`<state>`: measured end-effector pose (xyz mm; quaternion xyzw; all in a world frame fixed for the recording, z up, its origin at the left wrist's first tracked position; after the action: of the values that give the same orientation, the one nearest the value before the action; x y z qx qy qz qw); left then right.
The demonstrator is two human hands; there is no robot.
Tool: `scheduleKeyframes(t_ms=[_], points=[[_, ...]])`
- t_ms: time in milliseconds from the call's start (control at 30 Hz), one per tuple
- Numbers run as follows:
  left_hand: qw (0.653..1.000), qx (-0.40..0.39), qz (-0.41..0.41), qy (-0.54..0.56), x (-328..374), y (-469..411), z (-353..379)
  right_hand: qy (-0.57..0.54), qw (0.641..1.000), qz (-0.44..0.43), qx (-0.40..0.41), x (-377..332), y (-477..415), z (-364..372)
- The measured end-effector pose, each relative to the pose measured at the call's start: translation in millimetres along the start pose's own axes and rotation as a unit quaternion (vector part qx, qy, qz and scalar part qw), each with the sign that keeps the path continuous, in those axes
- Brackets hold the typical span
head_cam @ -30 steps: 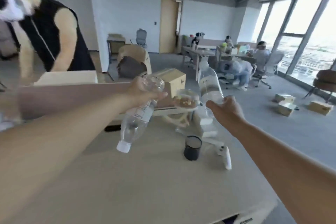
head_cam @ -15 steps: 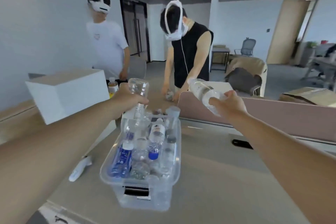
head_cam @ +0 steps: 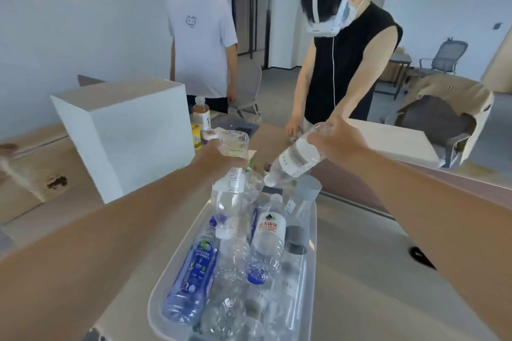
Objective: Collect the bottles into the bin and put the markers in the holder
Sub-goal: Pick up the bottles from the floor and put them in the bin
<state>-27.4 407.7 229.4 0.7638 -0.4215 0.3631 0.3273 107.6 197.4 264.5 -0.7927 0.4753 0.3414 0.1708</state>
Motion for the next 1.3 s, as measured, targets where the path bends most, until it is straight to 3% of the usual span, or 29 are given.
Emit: scheduleKeyframes(t_ms=[267, 500, 633, 900, 1100, 1300], points=[[0.999, 0.002, -0.036, 0.038, -9, -56, 9, 0.072, 0.991, -0.048, -0.102, 28, -77, 55], [0.992, -0.011, -0.063, 0.106, -24, -75, 10, 0.039, 0.983, -0.034, -0.174, 47, -100, 94], [0.989, -0.049, -0.065, 0.12, -34, -76, 15, 0.174, 0.952, -0.027, -0.249, 56, -90, 111], [0.988, -0.073, -0.021, 0.137, -17, -42, 8, 0.087, 0.985, -0.037, -0.141, 23, -51, 76], [0.986, -0.117, 0.051, 0.111, 4, -2, 1, 0.107, 0.992, -0.016, -0.059, -2, 10, 41], [0.964, -0.233, 0.087, 0.099, 8, 47, 18, 0.091, 0.996, 0.014, -0.004, -8, 72, 34]])
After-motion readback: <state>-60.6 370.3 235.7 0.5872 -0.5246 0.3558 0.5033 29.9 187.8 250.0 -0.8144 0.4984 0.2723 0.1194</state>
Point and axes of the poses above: each hand's wrist, its own y-axis away from the middle knuckle, its own z-axis out of the palm, x = y × z, the point moved 3 cm from there along -y, towards the middle knuckle, and after that the axes turned 13 degrees about -x, right-handed, at the moved point
